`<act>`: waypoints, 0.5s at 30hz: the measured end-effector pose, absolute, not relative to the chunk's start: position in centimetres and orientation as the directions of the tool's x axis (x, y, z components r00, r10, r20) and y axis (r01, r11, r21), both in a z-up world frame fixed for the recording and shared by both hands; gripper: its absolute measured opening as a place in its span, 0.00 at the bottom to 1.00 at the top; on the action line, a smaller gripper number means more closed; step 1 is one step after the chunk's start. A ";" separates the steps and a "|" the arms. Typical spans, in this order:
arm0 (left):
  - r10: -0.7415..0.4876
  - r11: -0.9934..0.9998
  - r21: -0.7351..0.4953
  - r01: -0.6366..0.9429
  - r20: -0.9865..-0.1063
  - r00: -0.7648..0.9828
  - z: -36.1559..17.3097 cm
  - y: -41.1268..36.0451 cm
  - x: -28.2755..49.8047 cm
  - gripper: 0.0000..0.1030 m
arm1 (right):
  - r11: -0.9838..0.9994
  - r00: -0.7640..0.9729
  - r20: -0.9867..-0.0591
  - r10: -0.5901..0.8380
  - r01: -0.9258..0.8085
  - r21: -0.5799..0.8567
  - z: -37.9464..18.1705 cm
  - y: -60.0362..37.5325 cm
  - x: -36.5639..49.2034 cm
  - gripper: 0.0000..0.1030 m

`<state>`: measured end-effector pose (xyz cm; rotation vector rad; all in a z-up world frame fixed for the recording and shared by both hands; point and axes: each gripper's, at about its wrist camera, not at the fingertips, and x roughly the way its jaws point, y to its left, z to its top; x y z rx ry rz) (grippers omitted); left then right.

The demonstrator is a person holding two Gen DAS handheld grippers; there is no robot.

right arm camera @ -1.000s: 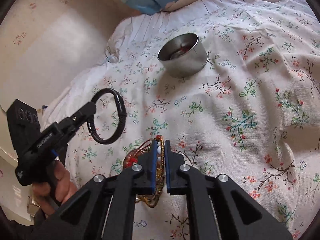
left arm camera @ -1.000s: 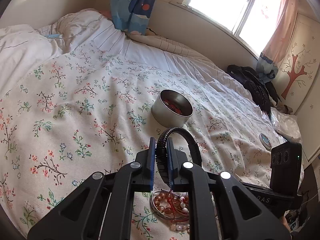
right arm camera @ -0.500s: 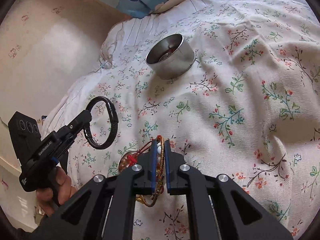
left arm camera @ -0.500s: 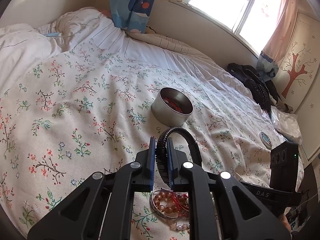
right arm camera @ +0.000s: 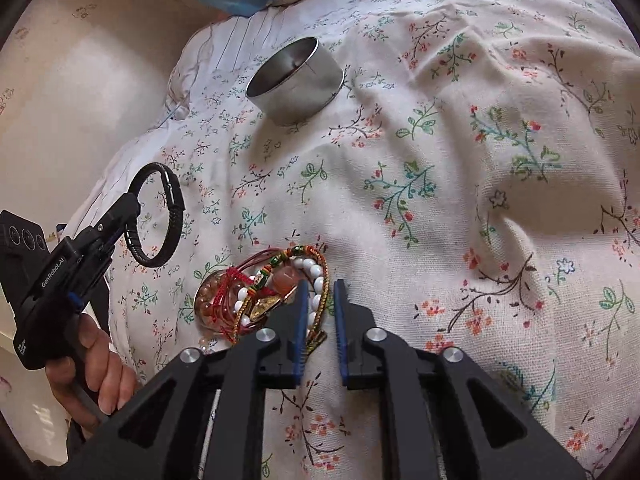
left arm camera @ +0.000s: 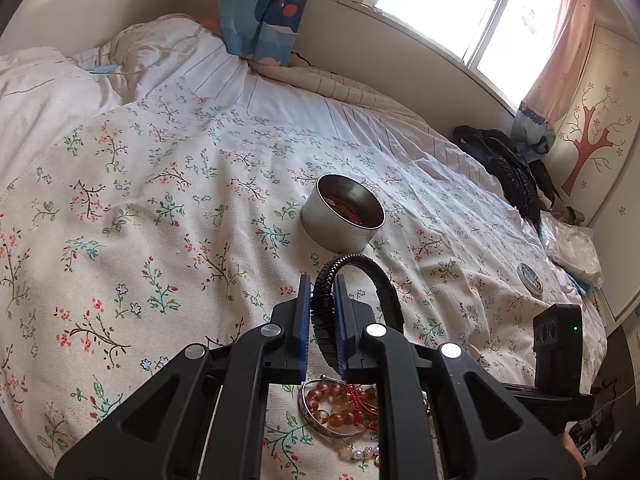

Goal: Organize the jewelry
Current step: 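Grasp the gold bracelet with the right tool while the left tool holds the black bracelet, then carry both bracelets over the silver tin and open both tools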

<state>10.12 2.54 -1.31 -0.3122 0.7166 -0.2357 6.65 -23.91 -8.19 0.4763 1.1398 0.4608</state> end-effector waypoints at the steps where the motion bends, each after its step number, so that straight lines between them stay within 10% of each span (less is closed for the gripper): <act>1: -0.315 0.928 -0.358 0.104 -0.605 0.731 -1.3 2.5 10.1 0.10 | 0.817 0.351 -0.745 0.567 -0.119 0.565 -7.9 -23.6 6.5 0.20; 15: -0.317 0.923 -0.369 0.106 -0.578 0.752 -0.9 2.8 9.9 0.10 | 0.581 0.523 -0.425 0.739 -0.174 0.795 -3.9 -26.9 5.5 0.04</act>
